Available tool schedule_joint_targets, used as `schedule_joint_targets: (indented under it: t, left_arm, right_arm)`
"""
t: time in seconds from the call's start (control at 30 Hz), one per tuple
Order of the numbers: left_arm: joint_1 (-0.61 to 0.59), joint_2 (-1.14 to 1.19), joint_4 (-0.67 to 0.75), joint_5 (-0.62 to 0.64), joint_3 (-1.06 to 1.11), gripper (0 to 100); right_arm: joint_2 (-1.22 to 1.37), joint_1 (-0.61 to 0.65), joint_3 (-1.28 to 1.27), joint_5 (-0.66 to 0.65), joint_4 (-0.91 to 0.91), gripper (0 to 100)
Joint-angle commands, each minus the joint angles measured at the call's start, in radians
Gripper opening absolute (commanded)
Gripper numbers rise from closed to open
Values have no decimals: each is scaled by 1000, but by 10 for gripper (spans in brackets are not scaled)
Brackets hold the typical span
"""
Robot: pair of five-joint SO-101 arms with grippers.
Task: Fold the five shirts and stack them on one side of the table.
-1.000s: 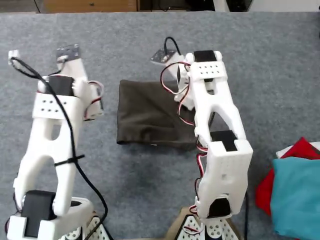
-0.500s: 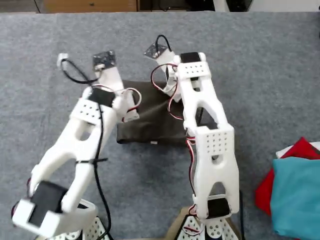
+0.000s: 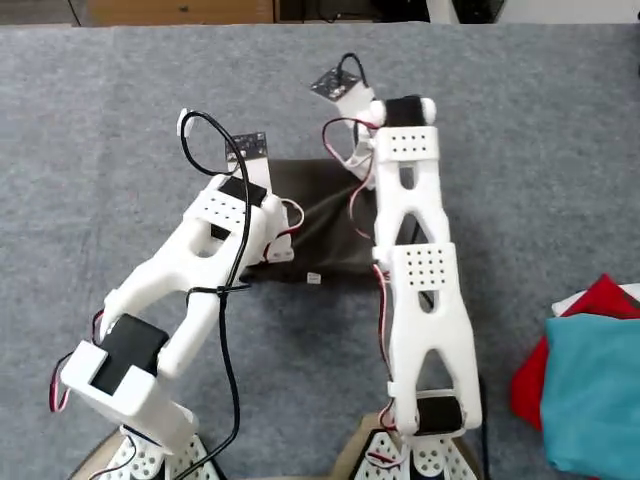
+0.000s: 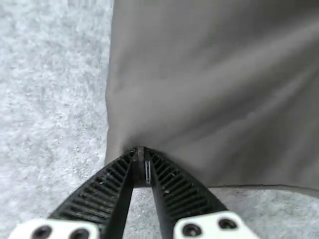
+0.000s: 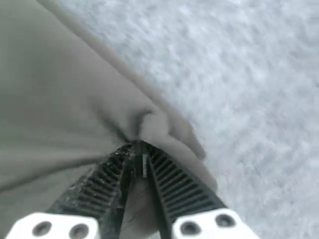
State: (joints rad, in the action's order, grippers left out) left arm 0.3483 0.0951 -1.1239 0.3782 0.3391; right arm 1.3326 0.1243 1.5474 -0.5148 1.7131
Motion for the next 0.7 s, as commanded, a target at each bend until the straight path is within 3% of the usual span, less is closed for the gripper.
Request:
schedule_joint_targets:
  t: [0.0, 0.43, 0.67]
  left_arm:
    - [3, -15, -17, -8, -54, 20]
    - [0, -67, -325, -9, -330, 20]
    - [-137, -142, -373, -61, -376, 20]
  right_arm:
    - [-30, -25, 85, 5, 49, 9]
    - [-254, 21, 10, 87, 74, 9]
    - [-587, 108, -292, 170, 75, 8]
